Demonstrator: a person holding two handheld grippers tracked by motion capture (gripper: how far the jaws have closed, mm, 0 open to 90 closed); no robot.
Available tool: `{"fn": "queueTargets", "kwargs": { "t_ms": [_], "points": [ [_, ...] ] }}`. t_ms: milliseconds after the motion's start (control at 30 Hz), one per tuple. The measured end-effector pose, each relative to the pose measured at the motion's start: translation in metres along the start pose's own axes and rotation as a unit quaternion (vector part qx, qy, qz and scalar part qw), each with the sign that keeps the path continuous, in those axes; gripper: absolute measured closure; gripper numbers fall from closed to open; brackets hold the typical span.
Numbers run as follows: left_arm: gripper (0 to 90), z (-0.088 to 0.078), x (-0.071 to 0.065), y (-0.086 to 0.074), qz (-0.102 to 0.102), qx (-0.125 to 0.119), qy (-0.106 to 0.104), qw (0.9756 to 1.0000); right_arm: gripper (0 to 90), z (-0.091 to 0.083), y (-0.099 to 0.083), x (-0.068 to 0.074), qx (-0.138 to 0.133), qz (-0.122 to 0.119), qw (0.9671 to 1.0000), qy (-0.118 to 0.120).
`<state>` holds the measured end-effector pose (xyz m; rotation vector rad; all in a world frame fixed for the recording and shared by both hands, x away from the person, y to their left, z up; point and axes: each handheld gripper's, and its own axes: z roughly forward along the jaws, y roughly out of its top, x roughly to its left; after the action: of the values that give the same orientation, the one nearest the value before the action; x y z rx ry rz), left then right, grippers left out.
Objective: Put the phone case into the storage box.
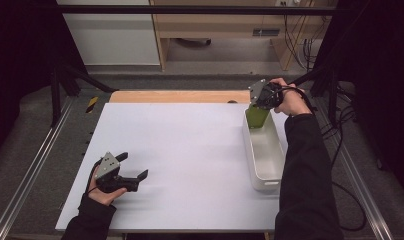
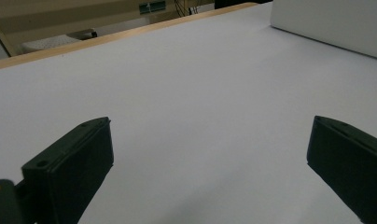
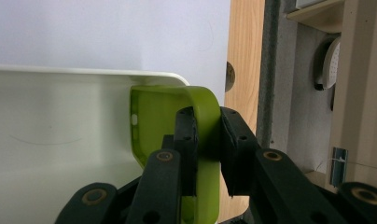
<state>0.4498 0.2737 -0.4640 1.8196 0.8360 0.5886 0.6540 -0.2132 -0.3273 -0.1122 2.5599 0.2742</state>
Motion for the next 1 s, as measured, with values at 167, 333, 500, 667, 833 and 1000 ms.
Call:
{"fn": "queueTargets", "kwargs": {
  "t_ms": [167, 333, 500, 667, 833, 1000],
  "points": [
    [0.0, -0.0003, 0.0, 0.0001, 0.0, 0.0, 0.0, 1.0, 77.7, 0.0003, -0.0001, 0.0001, -0.001, 0.003, 1.0, -0.002],
    [0.0, -0.0003, 0.0001, 0.0001, 0.0, 0.0, 0.0, 1.0, 76.2, 0.0019, -0.0005, 0.0003, 0.003, 0.005, 1.0, -0.004],
    [0.0, -0.0001, 0.0, 0.0, 0.0, 0.0, 0.0, 1.0, 74.0, 0.002, -0.0002, 0.0, 0.001, 0.005, 0.9999, -0.01],
    [0.0, -0.0002, 0.0, 0.0, 0.0, 0.0, 0.0, 1.0, 70.9, 0.0008, -0.0014, -0.0001, 0.003, 0.003, 0.9999, -0.012],
    [0.0, 0.0, -0.0003, 0.0, 0.001, 0.0, 0.0, 1.0, 61.8, -0.0008, -0.0005, 0.0001, -0.003, 0.007, 0.9998, -0.018],
    [0.0, -0.0002, -0.0003, 0.0001, 0.0, 0.0, 0.0, 1.0, 48.7, -0.0045, 0.0001, 0.0005, -0.013, 0.018, 0.9993, -0.03]
  ]
}}
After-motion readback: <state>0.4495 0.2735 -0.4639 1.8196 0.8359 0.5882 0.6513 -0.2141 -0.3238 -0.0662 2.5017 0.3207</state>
